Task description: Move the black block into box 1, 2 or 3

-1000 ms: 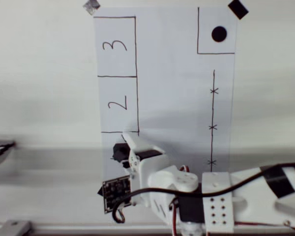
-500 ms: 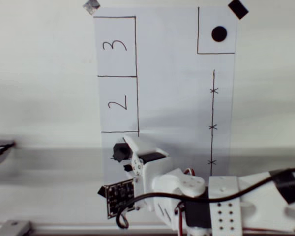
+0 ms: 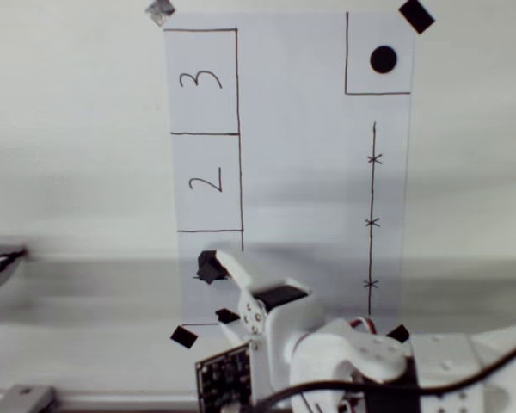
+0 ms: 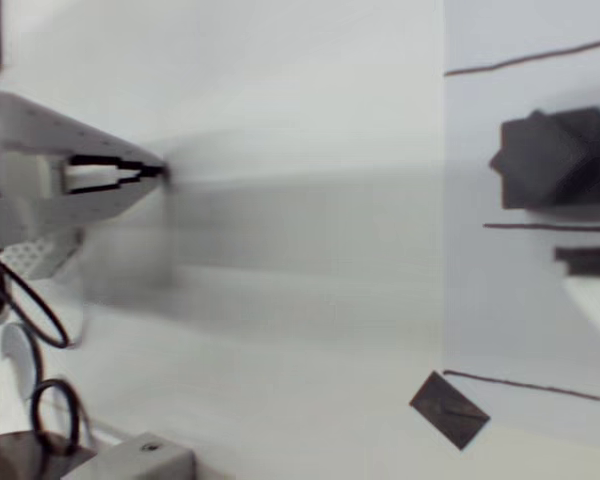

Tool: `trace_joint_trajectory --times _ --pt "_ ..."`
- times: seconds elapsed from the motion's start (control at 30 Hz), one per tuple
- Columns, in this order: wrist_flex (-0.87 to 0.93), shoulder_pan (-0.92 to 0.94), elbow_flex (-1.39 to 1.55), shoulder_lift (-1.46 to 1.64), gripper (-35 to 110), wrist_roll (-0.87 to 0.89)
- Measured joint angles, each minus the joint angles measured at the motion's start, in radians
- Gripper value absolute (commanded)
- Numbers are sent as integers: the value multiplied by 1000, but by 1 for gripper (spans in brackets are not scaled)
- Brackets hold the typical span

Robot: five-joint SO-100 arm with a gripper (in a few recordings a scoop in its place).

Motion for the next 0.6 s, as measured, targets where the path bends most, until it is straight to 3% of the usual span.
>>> trace_joint_trajectory --times 0.6 --pt "0 20 730 775 21 -40"
